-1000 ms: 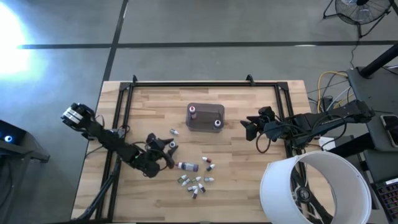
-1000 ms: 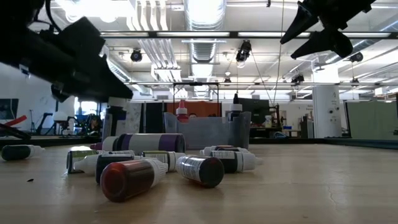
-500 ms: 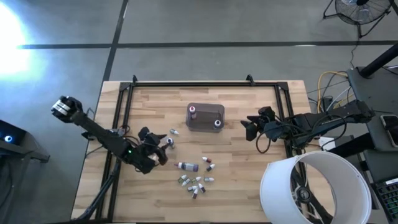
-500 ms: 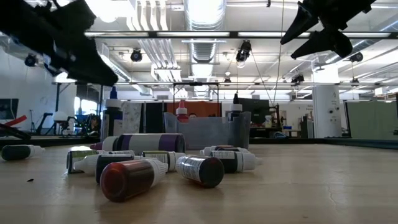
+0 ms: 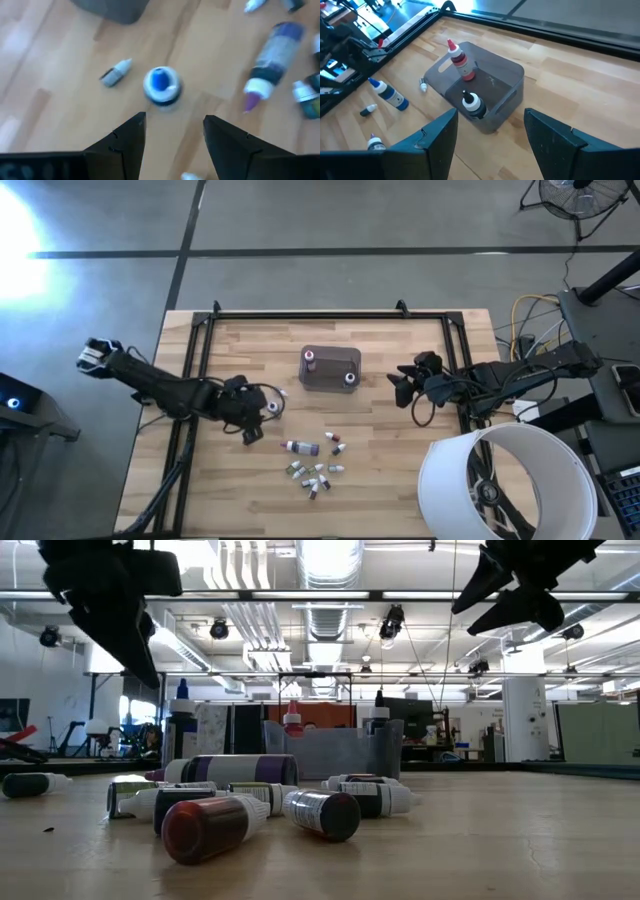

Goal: Pick & Place food coloring
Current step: Put the large blue food coloring bottle into the black bin

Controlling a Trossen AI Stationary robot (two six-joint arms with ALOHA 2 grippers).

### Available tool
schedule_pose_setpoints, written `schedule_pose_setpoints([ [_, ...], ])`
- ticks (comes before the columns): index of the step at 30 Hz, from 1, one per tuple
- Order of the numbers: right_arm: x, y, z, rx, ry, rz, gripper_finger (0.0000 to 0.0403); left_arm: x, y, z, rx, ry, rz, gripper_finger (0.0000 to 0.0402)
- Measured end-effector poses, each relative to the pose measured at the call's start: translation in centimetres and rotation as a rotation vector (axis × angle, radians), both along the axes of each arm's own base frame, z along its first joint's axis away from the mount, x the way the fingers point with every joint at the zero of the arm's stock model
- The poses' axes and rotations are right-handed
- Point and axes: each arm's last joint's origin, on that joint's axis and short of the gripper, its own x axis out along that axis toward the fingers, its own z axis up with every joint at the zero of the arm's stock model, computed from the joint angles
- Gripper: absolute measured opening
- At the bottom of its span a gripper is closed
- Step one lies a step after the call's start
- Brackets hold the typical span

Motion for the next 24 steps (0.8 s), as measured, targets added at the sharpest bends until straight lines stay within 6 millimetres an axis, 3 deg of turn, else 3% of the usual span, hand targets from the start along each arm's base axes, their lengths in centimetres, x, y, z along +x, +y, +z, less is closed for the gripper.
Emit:
schedule_pose_setpoints([
  [4, 0.0, 0.0, -0.1, -0.007, 0.008, 0.006, 0.0221, 0.7, 0.5, 0.6, 0.026, -0.003, -0.019, 0.0175],
  [16, 0.0, 0.1, -0.6, -0.05, 0.069, 0.078, 0.0221, 2.8, 1.6, -0.7, 0.007, 0.042, -0.065, 0.0175],
  [24, 0.0, 0.1, -0.6, -0.071, 0.086, 0.095, 0.0221, 3.9, 1.8, -0.5, -0.005, 0.054, -0.067, 0.0174],
])
